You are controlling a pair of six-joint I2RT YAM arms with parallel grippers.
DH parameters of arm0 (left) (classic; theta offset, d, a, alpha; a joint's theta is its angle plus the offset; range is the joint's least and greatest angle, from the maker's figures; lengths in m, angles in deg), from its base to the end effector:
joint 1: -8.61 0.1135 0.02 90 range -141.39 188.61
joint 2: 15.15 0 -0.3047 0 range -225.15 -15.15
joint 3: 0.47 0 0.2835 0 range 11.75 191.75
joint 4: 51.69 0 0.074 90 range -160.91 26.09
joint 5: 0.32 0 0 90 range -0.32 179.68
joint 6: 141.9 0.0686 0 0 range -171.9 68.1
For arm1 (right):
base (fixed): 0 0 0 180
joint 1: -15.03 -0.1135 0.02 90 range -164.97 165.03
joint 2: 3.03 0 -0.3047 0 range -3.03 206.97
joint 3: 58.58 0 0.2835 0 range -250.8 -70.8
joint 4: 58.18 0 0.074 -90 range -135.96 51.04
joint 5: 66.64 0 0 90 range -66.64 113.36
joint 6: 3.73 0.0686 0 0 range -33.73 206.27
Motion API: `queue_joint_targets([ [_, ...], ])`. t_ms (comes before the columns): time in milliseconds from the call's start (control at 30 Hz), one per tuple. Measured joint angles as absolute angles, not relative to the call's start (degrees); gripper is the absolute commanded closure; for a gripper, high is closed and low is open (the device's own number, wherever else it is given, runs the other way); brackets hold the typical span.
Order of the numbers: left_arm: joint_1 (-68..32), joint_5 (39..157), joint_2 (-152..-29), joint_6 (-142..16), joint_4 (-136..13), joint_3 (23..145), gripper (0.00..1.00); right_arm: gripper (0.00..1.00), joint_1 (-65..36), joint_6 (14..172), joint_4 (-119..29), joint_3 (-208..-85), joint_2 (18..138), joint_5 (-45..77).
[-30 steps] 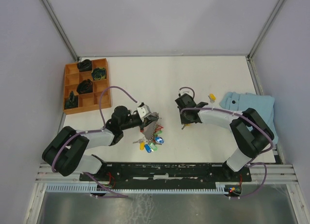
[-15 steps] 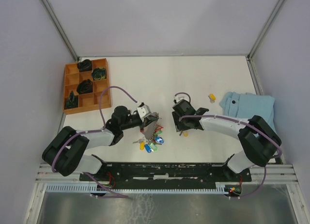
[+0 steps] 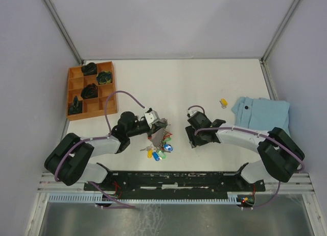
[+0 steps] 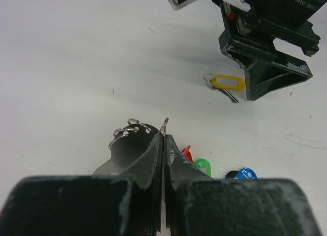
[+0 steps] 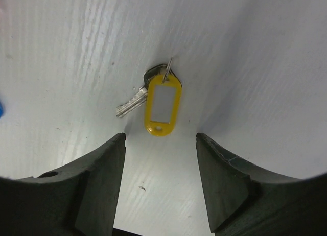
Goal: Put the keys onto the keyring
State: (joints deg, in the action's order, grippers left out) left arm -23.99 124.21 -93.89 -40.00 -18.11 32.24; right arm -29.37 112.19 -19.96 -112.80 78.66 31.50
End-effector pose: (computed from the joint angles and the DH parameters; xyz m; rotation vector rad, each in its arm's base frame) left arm 0.2190 -0.1862 0.1802 1.0759 1.4664 -0.7942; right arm 0.2111 0.1931 0.1549 -0.3940 2.6804 0.1784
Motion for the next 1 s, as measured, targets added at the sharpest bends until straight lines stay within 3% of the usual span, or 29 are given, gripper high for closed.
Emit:
queue_joint_targets([
  [733,-24.0,123.9,-93.9,-40.0,-18.2,32.2,0.97,0.38,-30.6,116.1,-39.5,-119.3,91.3,21.8],
  [1000,-24.0,123.1,-93.7,-40.0,-18.2,32.2,0.97,0.38,-30.5,106.9,-34.3,-116.4,82.8,19.5],
])
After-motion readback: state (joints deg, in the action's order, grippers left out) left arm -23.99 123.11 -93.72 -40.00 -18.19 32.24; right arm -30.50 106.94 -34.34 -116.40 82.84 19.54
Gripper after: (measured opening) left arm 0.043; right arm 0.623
